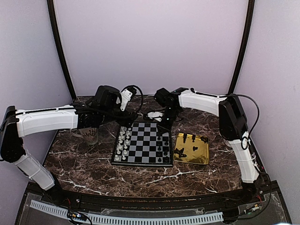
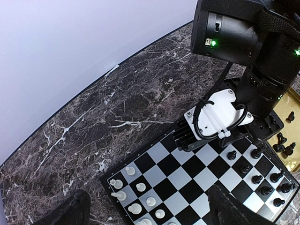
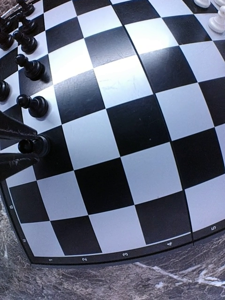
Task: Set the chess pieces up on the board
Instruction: Place the pawn at c7.
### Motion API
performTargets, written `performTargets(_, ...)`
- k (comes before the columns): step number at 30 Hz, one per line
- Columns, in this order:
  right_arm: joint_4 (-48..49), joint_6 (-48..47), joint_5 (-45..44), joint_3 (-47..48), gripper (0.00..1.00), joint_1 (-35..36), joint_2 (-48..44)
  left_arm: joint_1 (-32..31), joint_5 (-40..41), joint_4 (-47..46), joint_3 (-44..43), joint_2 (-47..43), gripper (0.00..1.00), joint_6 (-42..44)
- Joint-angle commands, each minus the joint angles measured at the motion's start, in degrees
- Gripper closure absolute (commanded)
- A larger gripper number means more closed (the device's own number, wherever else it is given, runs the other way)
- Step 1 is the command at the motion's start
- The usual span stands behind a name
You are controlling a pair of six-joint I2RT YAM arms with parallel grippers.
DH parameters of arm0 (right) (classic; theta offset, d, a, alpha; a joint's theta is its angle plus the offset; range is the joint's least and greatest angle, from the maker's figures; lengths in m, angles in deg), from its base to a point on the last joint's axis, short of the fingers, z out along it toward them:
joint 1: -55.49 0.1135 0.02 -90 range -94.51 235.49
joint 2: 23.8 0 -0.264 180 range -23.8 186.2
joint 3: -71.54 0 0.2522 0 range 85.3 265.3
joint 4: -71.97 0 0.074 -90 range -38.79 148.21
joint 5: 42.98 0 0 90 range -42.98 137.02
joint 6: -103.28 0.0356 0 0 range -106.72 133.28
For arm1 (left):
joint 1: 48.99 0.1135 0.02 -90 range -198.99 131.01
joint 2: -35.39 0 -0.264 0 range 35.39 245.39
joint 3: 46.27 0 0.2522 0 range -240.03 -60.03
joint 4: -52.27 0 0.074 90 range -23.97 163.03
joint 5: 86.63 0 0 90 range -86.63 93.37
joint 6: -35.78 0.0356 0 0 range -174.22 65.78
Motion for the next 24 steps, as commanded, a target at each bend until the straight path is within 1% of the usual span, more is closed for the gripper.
performTargets(1, 1.2, 0.0, -0.8, 1.9, 0.89, 0.5, 0.7, -0.1, 0.1, 1.1, -1.3, -2.3, 0.1, 0.4)
performTargets(7, 0.7, 0.2, -0.1, 3.3, 0.9, 0.6, 1.6, -0.1, 0.0, 1.2, -1.3, -2.4, 0.1, 0.5)
performTargets(17, -0.2, 0.1, -0.1, 2.8, 0.88, 0.5, 1.6, -0.1, 0.0, 1.2, -1.3, -2.1, 0.1, 0.5)
performTargets(24, -0.4, 0.0, -0.4, 2.2, 0.82, 0.6, 1.2, -0.1, -0.1, 1.2, -1.3, -1.9, 0.1, 0.6)
